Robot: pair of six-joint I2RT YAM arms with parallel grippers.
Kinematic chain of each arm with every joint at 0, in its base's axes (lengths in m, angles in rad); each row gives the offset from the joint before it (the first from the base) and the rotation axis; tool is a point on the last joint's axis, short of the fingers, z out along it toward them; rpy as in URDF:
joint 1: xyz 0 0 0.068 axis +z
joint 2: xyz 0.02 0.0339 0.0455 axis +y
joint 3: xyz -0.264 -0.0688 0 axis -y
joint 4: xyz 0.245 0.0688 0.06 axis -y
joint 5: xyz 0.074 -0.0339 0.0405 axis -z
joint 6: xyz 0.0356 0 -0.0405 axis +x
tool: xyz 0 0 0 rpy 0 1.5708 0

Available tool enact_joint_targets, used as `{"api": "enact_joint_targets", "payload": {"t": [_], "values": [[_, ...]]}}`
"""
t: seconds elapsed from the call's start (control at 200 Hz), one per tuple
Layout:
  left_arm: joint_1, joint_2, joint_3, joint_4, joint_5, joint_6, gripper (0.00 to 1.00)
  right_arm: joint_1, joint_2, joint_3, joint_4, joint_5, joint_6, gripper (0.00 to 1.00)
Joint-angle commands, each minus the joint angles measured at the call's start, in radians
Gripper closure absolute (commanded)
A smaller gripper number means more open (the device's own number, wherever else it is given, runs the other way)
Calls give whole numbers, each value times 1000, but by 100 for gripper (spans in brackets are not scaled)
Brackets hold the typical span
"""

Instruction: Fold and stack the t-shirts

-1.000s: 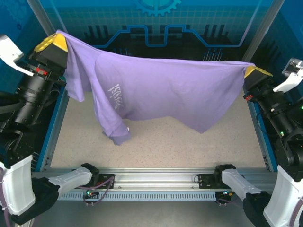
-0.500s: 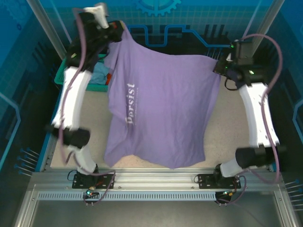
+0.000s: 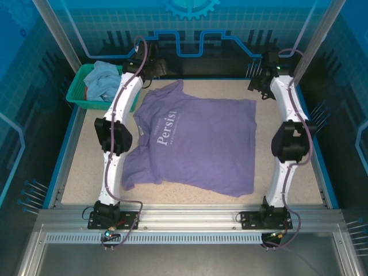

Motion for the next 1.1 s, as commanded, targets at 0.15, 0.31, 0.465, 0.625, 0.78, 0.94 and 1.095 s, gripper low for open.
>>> {"api": "enact_joint_targets", "payload": {"t": [0.15, 0.31, 0.465, 0.625, 0.78, 0.94, 1.095], "values": [[-98, -397, -663, 95, -50, -115, 42, 56, -465, -641, 271, -285, 73, 29], [-141, -393, -861, 134, -68, -125, 53, 92, -373, -783, 305, -306, 56, 50], [-137, -323, -957, 143, -136, -132, 57, 88, -205, -761, 295, -276, 35, 57], [-102, -255, -983, 176, -146, -155, 57, 52, -73, -695, 287, -274, 22, 56], [-91, -165, -915, 161, -108, -166, 57, 0, 55, -579, 222, -257, 13, 56], [-109, -129, -875, 172, -69, -188, 54, -69, 105, -522, 213, -281, 19, 52], [-127, -108, -817, 159, -39, -210, 48, -119, 128, -409, 153, -238, 47, 45]]}}
